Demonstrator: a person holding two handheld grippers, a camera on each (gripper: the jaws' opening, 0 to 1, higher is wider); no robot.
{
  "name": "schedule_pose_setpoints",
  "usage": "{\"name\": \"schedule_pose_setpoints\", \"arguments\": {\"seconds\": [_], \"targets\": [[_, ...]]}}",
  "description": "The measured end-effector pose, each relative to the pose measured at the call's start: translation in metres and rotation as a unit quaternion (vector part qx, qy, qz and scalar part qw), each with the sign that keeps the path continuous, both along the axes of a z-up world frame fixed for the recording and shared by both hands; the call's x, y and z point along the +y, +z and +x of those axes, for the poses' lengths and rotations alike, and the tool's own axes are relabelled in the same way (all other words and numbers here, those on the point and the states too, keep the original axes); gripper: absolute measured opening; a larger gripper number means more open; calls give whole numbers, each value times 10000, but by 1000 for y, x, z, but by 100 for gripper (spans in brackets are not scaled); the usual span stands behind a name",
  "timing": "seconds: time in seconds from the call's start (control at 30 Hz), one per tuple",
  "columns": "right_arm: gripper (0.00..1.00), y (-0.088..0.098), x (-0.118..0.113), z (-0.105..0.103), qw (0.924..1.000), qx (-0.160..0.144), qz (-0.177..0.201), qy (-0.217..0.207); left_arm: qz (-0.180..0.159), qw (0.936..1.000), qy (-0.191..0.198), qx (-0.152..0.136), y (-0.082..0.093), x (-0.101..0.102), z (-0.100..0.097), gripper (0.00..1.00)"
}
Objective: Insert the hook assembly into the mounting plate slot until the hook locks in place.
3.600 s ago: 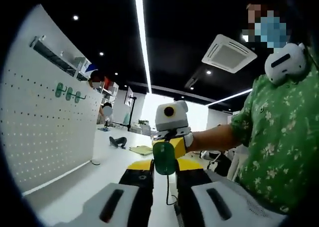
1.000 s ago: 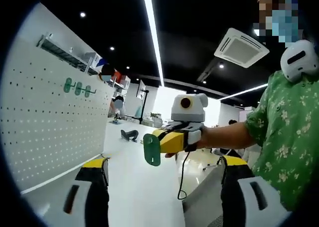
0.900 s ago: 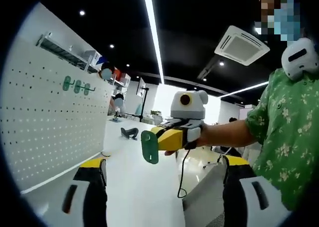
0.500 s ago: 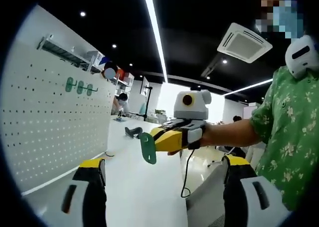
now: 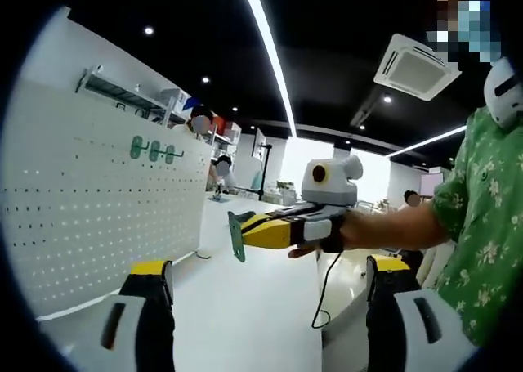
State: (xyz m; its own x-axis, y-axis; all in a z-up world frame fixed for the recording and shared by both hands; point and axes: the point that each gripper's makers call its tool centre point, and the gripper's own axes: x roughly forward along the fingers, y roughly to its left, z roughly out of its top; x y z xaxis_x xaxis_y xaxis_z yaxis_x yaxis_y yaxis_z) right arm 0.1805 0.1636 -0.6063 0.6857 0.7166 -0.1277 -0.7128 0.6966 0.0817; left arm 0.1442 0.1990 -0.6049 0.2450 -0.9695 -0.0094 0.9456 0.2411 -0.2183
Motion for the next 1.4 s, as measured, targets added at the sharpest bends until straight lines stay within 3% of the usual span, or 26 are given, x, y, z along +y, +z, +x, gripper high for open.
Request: {"name": "schedule_pose_setpoints", "arguments": {"seconds": [0.17, 0.37, 0.7, 1.07, 1.4], "targets": [[1, -2, -4, 9, 9996, -63, -72, -280, 174, 9991, 368, -133, 0, 4, 8, 100], [1, -1, -9, 21, 9953, -336, -476, -770, 237, 9976, 633, -161, -1, 9, 15, 100], [1, 5, -8, 35, 9925, -382, -373, -1099, 319, 9936, 1081, -115, 1, 20, 22, 100], [1, 1, -12, 52, 9890, -429, -447, -1340, 367, 9912, 1260, -178, 12, 27, 13, 100], [1, -3, -8, 64, 9877, -449, -465, -1426, 455, 9917, 1173, -268, 22, 30, -1, 100]]}}
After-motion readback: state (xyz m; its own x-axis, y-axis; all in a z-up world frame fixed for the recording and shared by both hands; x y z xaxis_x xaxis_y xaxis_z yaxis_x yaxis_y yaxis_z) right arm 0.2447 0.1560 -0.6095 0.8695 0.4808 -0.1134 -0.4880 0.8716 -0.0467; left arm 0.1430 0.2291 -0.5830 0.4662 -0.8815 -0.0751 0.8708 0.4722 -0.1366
